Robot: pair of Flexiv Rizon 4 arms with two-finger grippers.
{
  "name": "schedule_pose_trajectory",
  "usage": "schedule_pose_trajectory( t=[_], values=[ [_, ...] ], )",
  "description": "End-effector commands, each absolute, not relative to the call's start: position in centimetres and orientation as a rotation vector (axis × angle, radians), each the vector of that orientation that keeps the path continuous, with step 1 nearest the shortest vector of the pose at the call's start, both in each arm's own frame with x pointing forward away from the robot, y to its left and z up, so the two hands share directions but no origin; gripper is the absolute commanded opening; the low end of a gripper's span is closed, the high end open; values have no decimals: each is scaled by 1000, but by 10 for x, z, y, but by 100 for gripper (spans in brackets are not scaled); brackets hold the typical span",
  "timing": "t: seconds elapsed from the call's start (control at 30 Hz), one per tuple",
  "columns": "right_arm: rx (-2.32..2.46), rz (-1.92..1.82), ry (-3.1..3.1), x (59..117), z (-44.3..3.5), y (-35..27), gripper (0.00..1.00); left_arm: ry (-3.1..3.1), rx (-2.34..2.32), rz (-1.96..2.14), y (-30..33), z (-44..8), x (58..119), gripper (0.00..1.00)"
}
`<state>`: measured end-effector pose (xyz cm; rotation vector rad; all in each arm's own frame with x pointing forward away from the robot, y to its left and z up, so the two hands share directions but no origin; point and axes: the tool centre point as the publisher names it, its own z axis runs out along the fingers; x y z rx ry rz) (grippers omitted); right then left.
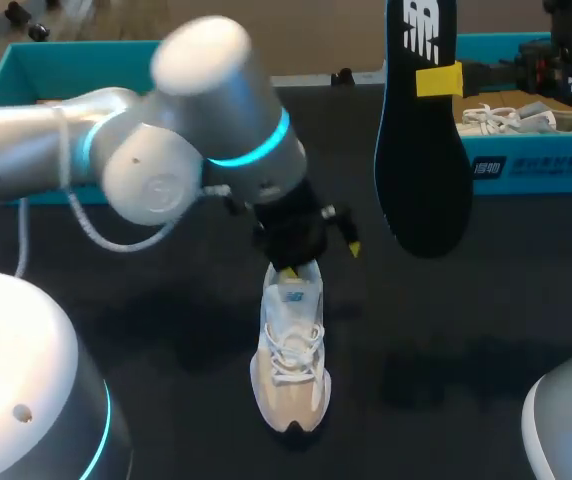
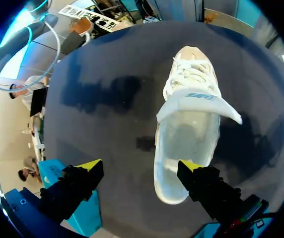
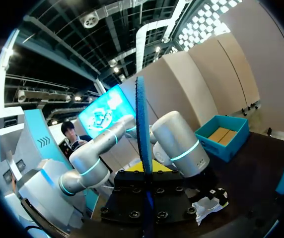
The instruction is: Take the shoe out of the shoebox, open the shoe tongue, remove and reinsert the insole, then place the shoe into the shoebox
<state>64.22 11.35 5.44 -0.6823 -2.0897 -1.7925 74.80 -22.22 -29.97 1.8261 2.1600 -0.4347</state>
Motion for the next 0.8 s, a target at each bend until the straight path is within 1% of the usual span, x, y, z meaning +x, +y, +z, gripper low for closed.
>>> schedule_pose_trajectory(
  t=[0.03,0.17,0.27,0.73,0.8],
  values=[
    [-681,-1789,-2091,644,54,116,0,2029,1695,-643,-177,-263,750,100],
    [-681,-1789,-2091,644,54,116,0,1944,1640,-770,-169,-248,757,100],
    [-681,-1789,-2091,644,54,116,0,1889,1513,-945,-166,-234,764,100],
    [-681,-1789,-2091,644,54,116,0,1889,1513,-945,-166,-234,764,100],
    [-681,-1789,-2091,644,54,116,0,1803,1484,-988,-163,-229,769,100]
  ],
)
